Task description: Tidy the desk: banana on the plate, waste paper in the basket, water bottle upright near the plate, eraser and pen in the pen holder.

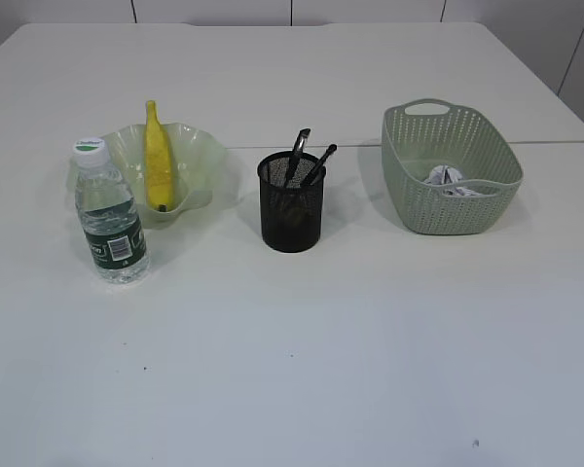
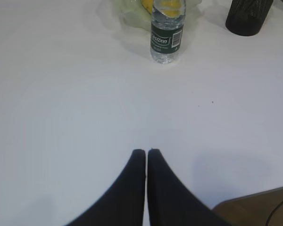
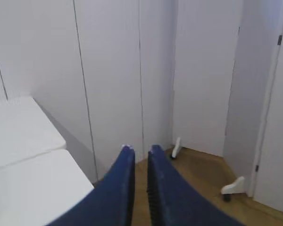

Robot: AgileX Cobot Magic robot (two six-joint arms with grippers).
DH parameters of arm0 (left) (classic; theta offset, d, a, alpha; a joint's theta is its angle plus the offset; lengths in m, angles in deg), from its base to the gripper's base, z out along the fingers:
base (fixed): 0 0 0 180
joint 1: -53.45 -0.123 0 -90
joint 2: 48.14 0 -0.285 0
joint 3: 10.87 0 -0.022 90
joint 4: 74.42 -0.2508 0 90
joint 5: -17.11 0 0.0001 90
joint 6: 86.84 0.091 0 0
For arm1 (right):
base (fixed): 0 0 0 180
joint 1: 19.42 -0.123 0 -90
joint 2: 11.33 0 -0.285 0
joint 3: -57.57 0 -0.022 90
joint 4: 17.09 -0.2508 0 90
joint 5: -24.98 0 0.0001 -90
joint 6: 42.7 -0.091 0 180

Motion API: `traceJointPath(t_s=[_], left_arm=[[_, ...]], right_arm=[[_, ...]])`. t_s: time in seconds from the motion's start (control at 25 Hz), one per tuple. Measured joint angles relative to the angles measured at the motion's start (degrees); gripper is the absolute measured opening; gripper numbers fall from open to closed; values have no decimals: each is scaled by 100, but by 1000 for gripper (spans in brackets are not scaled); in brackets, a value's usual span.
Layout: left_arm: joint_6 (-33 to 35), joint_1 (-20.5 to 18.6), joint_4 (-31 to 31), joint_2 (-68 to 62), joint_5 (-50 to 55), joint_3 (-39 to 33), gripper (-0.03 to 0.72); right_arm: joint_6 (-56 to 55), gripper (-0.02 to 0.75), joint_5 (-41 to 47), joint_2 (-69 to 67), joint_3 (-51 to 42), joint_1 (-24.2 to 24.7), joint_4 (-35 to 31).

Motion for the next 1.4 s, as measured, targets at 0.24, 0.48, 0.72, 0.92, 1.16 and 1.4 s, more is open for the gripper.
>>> traceJointPath(t_s=[0.24, 0.48, 0.72, 0.92, 1.16, 1.4], left_arm=[[0, 0, 0, 0, 0, 0, -24], [0, 0, 0, 0, 0, 0, -24], [0, 0, 0, 0, 0, 0, -24], [0, 0, 0, 0, 0, 0, -24], [0, 0, 0, 0, 0, 0, -24], [0, 0, 0, 0, 0, 0, -24]], right_arm=[[-682, 72, 258, 0, 0, 0, 97], [-781, 72, 315, 0, -172, 0, 1120], [-805, 72, 230, 0, -187, 0, 1360], [-559, 72, 207, 0, -196, 0, 674], [-451, 72, 207, 0, -196, 0, 526], [-443, 72, 205, 0, -196, 0, 571]])
